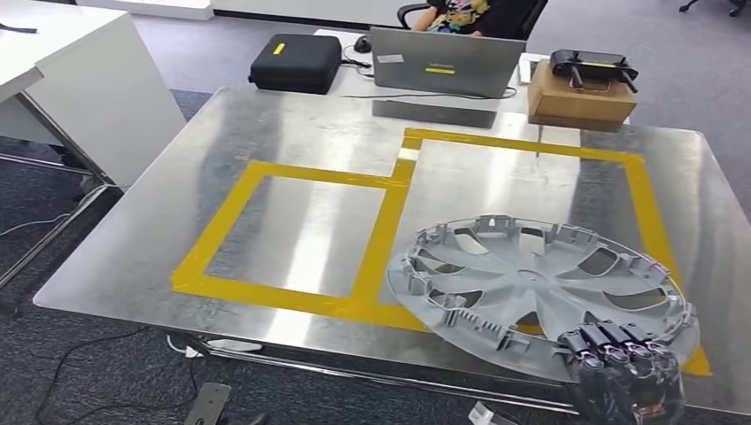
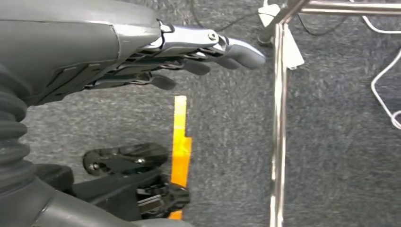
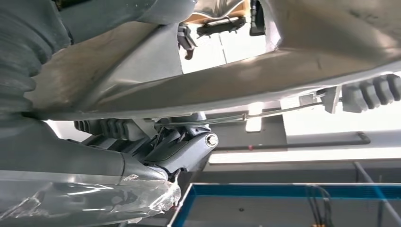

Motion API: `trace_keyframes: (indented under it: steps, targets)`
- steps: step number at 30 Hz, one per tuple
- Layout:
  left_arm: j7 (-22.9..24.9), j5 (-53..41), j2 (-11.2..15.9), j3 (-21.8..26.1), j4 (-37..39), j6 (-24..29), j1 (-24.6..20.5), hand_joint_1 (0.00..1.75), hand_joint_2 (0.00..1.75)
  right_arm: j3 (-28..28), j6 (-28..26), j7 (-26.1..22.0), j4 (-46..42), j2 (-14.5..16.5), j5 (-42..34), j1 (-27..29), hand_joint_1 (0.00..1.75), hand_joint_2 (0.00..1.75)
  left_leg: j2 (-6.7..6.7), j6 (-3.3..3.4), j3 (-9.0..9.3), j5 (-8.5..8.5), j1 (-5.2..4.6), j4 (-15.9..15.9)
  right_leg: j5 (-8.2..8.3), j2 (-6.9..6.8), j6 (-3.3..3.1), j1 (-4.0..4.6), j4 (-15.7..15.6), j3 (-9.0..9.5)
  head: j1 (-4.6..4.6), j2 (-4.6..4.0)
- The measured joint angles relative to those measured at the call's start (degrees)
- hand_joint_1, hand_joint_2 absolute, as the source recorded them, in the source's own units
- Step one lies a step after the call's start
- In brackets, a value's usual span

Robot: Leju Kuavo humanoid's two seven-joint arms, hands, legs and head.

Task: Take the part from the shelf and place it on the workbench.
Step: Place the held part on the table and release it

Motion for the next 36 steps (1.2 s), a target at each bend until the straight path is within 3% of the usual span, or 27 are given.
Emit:
trace_keyframes:
  steps: [2,3,5,7,9,15,17,21,27,30,36]
  targets:
    - [0.04,0.03,-0.04,0.02,-0.01,0.01,0.07,0.00,1.75,0.21,0.06,1.53,0.33,-0.17,-0.04,-0.04,1.75,1.75,0.01,-0.67,0.42,-0.02,-0.08,0.12,0.38,0.00,-0.44,0.19,-0.77,0.68,0.01,0.00]
    - [0.05,0.11,-0.04,0.04,-0.01,0.01,0.09,0.00,1.75,0.50,0.26,2.83,0.51,-0.35,-0.32,-0.06,1.75,1.75,0.03,-0.58,0.74,0.04,-0.12,0.05,1.15,0.02,-0.31,0.14,-1.14,1.21,-0.03,0.00]
    - [0.04,0.45,0.01,0.13,-0.01,0.02,-0.03,0.00,1.75,1.86,1.64,7.12,1.01,-1.21,-2.46,-0.54,1.75,1.75,0.14,0.22,1.44,-0.25,-0.17,-0.56,1.43,0.06,0.14,0.06,-1.61,1.89,-0.15,0.00]
    - [-0.04,0.87,0.11,0.27,-0.01,-0.03,-0.15,0.00,1.75,4.04,3.61,12.14,1.64,-2.73,-6.12,-1.57,1.75,1.75,0.22,0.67,2.11,-0.61,-0.17,-1.57,1.25,0.11,0.09,0.11,-1.77,1.97,-0.20,0.00]
    - [-0.08,1.08,0.23,0.35,-0.01,-0.14,-0.02,0.00,1.75,5.86,4.69,14.64,2.31,-4.28,-8.41,-2.54,1.75,1.75,0.23,0.47,2.52,-0.68,-0.19,-2.20,1.07,0.13,-0.11,0.11,-1.87,2.05,-0.19,0.00]
    - [-0.11,1.10,0.46,0.40,-0.01,-0.28,0.24,0.00,1.75,8.29,5.48,15.56,3.76,-6.88,-9.69,-3.95,1.75,1.75,0.23,0.02,2.80,-0.62,-0.19,-2.86,0.77,0.10,-0.53,0.12,-1.93,2.17,-0.18,0.00]
    - [0.08,0.94,0.48,0.40,-0.01,-0.38,0.29,0.00,1.75,8.13,8.82,17.14,4.93,-7.53,-13.47,-5.05,1.75,1.75,0.28,-0.37,2.87,-0.65,-0.15,-2.96,0.72,0.17,-0.63,0.16,-1.93,2.23,-0.19,0.00]
    - [0.93,0.29,0.53,0.39,-0.01,-0.94,0.27,0.00,1.75,2.47,20.09,17.36,11.64,-8.90,-27.18,-10.98,1.75,1.75,0.45,-0.97,3.06,-0.68,-0.11,-3.01,0.73,0.34,-0.65,0.17,-1.96,2.41,-0.17,0.00]
    - [1.58,-0.59,0.69,0.28,-0.01,-2.02,0.26,0.00,1.75,-7.05,32.56,14.45,20.92,-11.32,-42.31,-21.70,1.75,1.75,0.46,-1.04,3.63,-0.65,-0.11,-3.01,0.84,0.33,-0.59,0.18,-2.32,3.19,-0.14,0.00]
    - [1.89,-1.10,0.77,0.18,-0.01,-2.51,0.04,0.00,1.75,-10.35,35.48,14.16,26.06,-12.71,-47.80,-27.09,1.75,1.75,0.48,-1.00,3.93,-0.68,-0.09,-3.01,0.89,0.39,-0.50,0.23,-2.52,3.58,-0.14,0.00]
    - [2.00,-1.27,0.90,0.16,-0.01,-2.69,-0.06,0.00,1.75,-12.70,36.18,14.12,31.89,-14.32,-48.85,-31.51,1.75,1.75,0.44,-0.96,4.07,-0.69,-0.09,-3.01,1.01,0.27,-0.32,0.25,-2.81,3.95,-0.15,0.00]
